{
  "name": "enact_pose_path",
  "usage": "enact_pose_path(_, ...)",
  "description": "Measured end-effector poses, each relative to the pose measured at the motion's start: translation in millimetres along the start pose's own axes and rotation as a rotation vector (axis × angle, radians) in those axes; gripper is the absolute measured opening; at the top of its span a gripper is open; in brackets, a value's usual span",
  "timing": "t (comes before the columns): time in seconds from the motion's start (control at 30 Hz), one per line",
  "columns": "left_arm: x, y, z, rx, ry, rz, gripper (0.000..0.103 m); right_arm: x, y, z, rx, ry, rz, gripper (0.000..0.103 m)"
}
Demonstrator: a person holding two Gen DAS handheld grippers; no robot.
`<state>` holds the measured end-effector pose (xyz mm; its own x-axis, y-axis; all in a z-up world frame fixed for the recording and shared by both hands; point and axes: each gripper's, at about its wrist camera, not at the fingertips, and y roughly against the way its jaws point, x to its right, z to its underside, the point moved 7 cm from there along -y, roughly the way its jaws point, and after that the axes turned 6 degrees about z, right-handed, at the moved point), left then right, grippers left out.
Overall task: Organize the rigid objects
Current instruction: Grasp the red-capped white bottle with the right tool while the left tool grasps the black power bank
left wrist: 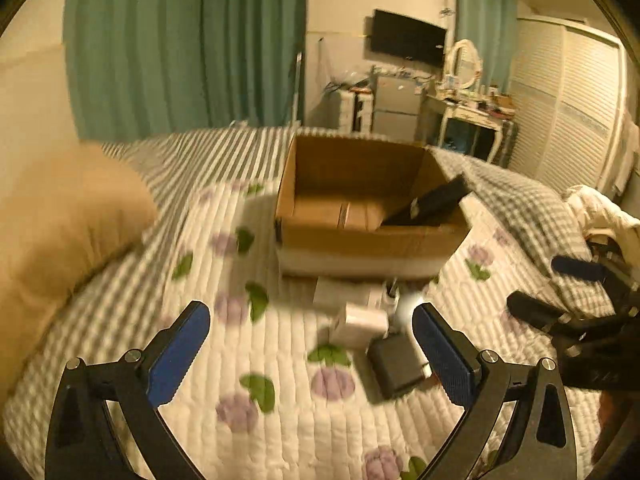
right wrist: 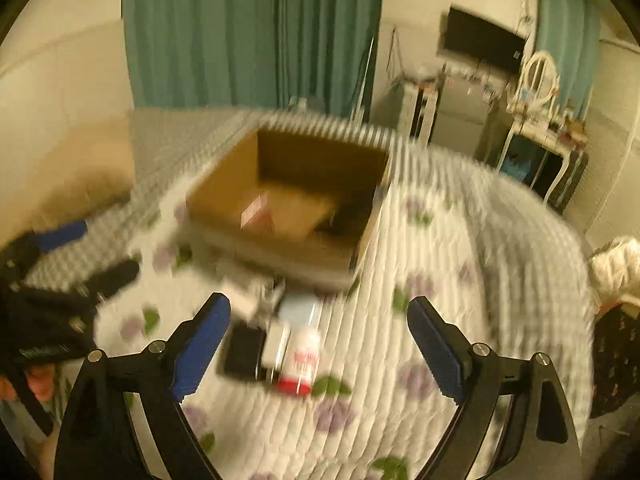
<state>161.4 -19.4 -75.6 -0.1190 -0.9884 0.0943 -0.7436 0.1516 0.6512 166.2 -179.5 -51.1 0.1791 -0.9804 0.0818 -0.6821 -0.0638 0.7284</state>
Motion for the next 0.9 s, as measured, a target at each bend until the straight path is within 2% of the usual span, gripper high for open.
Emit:
enact_pose_path(0.1,-6,-17,24,-0.026,0.035,-0.06,0.103,4,-34,27,-0.051,-0.03,0.042,0.089)
enact_pose_path(0.17,-9,-30,38,-0.057,0.051,-0.06,0.103,7,-59,43,-0.083,-0.043,0.069,0.075)
enact_pose_path(0.2,-9,-36,43,-0.07,0.056,-0.06,0.103,8,-71,50,-0.109,-0.051,0.066,0.071)
enact_pose_path(0.27,-8,-46,52,-0.095,0.058,-0.054,0.103,6,-95,64,-0.181,-0.075,0.021,0.063)
enact_pose_path(0.47,-1,-64,61,-0.123,0.065,-0.03,0.103,-6,-127,80,-0.237,-0.065,-0.045,0.06)
enact_pose_path(0.5,-1,-66,61,-0.125,0.067,-0.026,0.103,-8,-131,83,-0.251,-0.063,-0.046,0.057)
enact_pose_path(0.53,0,-68,61,-0.13,0.065,-0.023,0.103,-11,-139,89,-0.281,-0.053,-0.044,0.049)
enact_pose_path(0.57,2,-69,60,-0.133,0.061,-0.02,0.103,-11,-143,92,-0.284,-0.046,-0.023,0.039)
enact_pose_path(0.6,4,-70,60,-0.136,0.056,-0.018,0.103,-9,-144,93,-0.277,-0.045,-0.002,0.038)
enact_pose_path(0.7,14,-74,60,-0.155,0.045,0.009,0.103,-1,-135,87,-0.223,-0.117,-0.034,0.037)
enact_pose_path(0.8,29,-79,62,-0.176,0.022,0.043,0.103,14,-122,85,-0.173,-0.168,-0.017,0.036)
enact_pose_path(0.87,40,-86,66,-0.202,-0.01,0.052,0.099,25,-113,85,-0.155,-0.221,-0.024,0.036)
enact_pose_path(0.9,45,-90,68,-0.218,-0.029,0.058,0.093,30,-110,85,-0.15,-0.242,-0.033,0.036)
